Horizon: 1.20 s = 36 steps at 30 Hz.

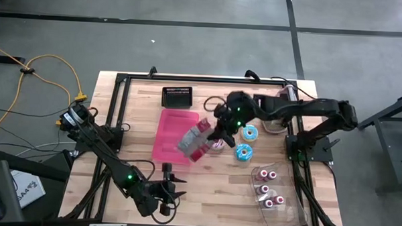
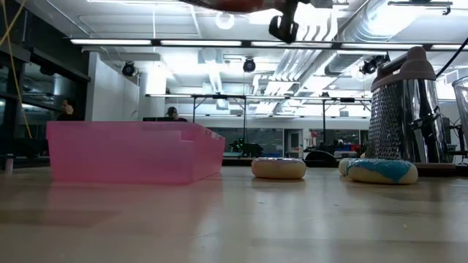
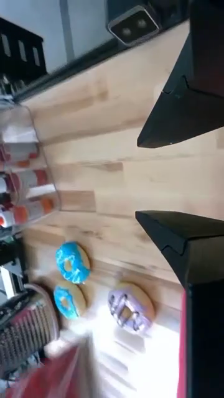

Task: Pick & Place Food Item
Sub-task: Put the popcorn bag into the red bin

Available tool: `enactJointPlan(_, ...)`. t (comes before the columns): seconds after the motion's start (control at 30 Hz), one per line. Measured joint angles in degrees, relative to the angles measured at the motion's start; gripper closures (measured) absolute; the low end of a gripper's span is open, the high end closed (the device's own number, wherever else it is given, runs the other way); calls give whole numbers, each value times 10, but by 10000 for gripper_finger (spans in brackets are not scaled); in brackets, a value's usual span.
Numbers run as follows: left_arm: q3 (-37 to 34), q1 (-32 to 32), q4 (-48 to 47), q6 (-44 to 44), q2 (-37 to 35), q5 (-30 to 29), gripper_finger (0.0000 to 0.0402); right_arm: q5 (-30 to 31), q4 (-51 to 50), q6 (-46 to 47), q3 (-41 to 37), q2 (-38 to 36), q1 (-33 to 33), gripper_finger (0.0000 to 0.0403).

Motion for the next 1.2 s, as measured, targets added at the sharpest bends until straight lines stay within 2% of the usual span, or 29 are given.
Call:
enactJointPlan(0.33, 0, -1, -12, 7, -44, -5, 233, 5, -61, -59, 83, 66, -47, 394)
enactJointPlan(0.6, 0, -10, -14, -2, -51, -67, 233, 32, -42, -111, 106, 158, -54, 394)
enactJointPlan(0.77, 0, -10, -13, -7, -51, -73, 233, 35, -24, -125, 109, 200, -59, 394)
enactJointPlan(0.97, 0, -10, -13, -4, -51, -75, 233, 31, 25, -136, 109, 226, -58, 394)
enactJointPlan(1.2, 0, -10, -13, -2, -51, -78, 233, 31, 33, -140, 110, 226, -58, 394)
